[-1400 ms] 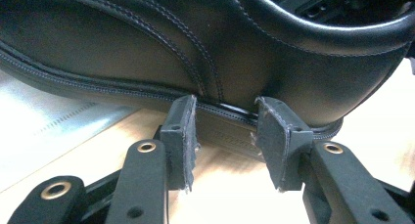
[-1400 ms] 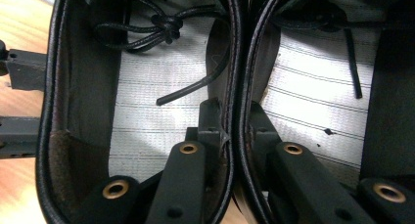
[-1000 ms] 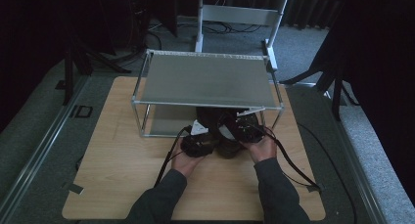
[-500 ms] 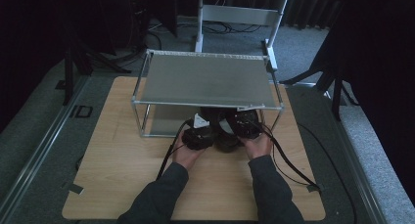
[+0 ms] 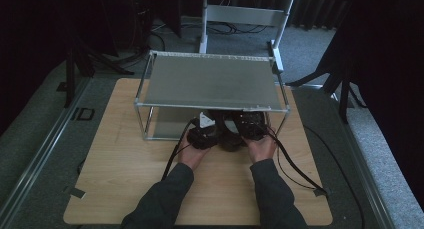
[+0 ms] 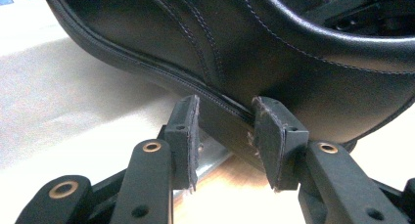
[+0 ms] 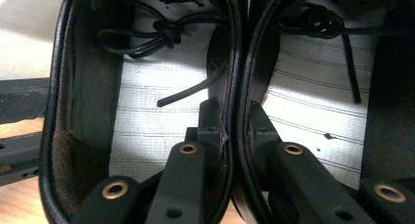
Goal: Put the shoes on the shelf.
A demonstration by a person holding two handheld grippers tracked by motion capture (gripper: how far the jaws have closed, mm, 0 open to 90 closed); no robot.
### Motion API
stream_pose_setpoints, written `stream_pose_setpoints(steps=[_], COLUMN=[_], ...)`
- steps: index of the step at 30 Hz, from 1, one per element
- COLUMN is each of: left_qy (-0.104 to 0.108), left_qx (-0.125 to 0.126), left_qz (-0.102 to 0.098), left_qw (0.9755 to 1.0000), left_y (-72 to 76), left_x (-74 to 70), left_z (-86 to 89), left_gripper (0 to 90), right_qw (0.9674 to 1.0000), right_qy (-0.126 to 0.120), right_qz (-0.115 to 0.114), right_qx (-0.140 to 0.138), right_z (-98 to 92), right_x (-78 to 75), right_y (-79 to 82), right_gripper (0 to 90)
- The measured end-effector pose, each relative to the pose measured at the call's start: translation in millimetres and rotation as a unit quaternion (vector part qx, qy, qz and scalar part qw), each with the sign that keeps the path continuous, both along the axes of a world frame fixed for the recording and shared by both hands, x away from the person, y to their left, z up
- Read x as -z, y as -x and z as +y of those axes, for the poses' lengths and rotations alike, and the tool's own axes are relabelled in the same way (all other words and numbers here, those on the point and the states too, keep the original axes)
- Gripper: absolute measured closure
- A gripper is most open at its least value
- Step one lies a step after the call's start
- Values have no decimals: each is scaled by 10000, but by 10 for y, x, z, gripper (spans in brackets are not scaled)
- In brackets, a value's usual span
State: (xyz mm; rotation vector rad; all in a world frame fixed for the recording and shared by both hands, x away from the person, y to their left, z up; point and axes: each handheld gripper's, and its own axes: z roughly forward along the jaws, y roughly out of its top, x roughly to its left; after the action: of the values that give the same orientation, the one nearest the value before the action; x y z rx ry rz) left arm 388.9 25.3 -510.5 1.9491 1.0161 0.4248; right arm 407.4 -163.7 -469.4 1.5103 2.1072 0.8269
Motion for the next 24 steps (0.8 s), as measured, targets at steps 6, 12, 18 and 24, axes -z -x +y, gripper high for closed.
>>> stream_pose_setpoints(steps=[6,12,18,24], left_qy=[-39,-50,-94,-121], left_qx=[-103,-212,-290,-363], left_qz=[-68,-120,-190,-240], left_qw=[9999,9997,9994,9990], left_y=[-20,-39,-63,-81], left_x=[14,39,45,60], left_z=[2,-2,7,3], left_gripper=[631,640,645,658], right_qw=[9997,9991,9980,9967], right_qy=[-34,22,-16,-18], right_qz=[-194,-320,-462,-568], right_qx=[166,283,427,575], right_z=[41,97,139,173], right_x=[31,53,76,94], right_y=[8,9,8,8], right_gripper=[810,809,809,809])
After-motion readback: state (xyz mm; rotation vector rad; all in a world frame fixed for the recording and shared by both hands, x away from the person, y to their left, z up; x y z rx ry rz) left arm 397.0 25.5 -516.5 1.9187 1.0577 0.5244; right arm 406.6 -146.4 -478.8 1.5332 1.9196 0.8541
